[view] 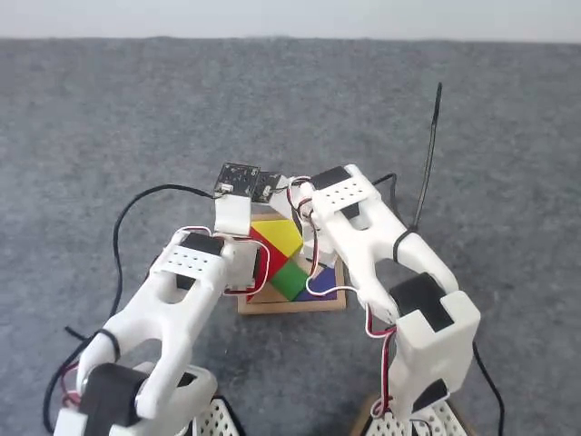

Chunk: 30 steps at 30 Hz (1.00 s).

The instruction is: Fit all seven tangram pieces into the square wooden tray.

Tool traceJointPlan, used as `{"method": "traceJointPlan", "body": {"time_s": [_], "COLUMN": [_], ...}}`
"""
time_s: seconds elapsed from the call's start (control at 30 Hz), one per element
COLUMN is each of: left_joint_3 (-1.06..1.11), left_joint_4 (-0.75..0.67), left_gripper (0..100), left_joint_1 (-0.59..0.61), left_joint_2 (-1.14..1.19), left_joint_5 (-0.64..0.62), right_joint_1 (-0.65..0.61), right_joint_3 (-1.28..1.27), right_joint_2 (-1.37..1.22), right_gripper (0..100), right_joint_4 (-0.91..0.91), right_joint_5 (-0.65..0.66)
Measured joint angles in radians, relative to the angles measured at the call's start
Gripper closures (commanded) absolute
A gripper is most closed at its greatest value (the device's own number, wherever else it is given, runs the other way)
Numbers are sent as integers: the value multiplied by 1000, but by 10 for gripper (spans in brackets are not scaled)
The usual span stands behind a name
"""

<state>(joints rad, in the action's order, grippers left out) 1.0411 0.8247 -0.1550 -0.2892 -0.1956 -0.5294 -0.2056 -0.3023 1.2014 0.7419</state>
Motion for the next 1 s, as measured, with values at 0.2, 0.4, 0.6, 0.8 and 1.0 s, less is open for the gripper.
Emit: {"method": "traceJointPlan", "body": {"time_s": [0.2, 0.4, 0.6, 0.8, 1.0], "left_joint_3": [0, 0, 0, 0, 0], "left_joint_4": [0, 0, 0, 0, 0], "left_gripper": [987, 987, 987, 987, 987], "left_joint_1": [0, 6, 8, 6, 6], "left_joint_2": [0, 0, 0, 2, 2], "left_joint_5": [0, 0, 0, 0, 0], "right_joint_1": [9, 34, 48, 44, 46], "right_joint_3": [18, 54, 106, 180, 199], "right_joint_2": [0, 2, -2, -2, -2], "right_gripper": [901, 886, 810, 778, 775], "right_joint_4": [0, -3, 66, 186, 216], "right_joint_5": [-2, -72, -83, -81, -86]}}
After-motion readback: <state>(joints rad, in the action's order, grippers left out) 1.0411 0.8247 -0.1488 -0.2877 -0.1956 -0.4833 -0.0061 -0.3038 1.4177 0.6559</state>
